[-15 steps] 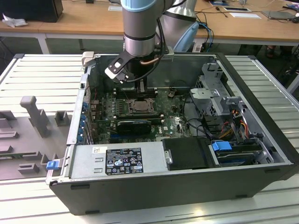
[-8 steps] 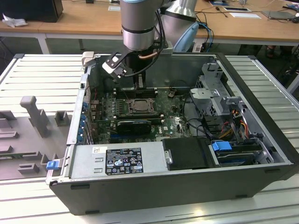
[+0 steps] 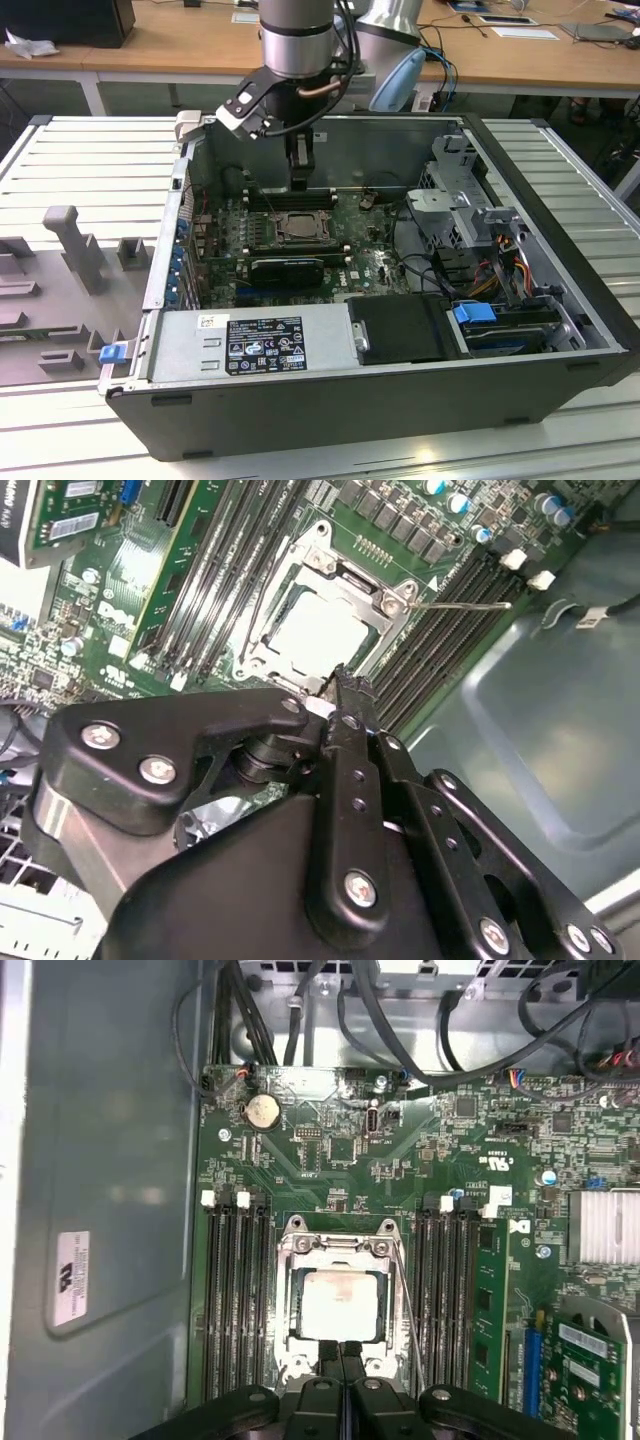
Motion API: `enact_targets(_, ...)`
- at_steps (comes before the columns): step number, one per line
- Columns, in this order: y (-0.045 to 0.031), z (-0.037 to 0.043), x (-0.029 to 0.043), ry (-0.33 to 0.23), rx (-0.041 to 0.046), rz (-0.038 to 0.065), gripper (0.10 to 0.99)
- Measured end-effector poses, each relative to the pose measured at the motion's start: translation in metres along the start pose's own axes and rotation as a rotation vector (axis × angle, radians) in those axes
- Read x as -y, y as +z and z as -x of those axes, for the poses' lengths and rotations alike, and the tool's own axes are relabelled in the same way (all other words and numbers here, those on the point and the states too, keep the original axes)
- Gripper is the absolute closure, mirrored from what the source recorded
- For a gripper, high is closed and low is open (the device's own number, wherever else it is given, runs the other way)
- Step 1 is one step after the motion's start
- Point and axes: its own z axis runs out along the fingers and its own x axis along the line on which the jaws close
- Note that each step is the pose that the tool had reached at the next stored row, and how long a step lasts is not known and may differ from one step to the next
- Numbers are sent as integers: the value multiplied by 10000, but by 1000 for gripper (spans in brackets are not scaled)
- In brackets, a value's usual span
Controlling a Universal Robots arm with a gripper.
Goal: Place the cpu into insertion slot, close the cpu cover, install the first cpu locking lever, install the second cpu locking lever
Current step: 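Install the first cpu locking lever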
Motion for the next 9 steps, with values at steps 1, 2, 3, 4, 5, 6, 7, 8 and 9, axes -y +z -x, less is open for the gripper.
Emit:
enact_targets(1,-29,-1,-1,0,0,0,980)
enact_targets(2,-54,-2,-2,0,1,0,980)
enact_targets(3,-80,-3,-4,0,1,-1,980)
enact_targets(4,-91,-3,-4,0,0,0,980)
enact_targets(5,-100,-3,-5,0,0,0,980)
enact_targets(6,-109,-4,-5,0,0,0,980)
enact_targets(7,-116,-4,-5,0,0,0,980)
enact_targets(8,-129,-4,-6,0,1,-1,980)
enact_targets(9,-131,-4,-6,0,-2,2,980)
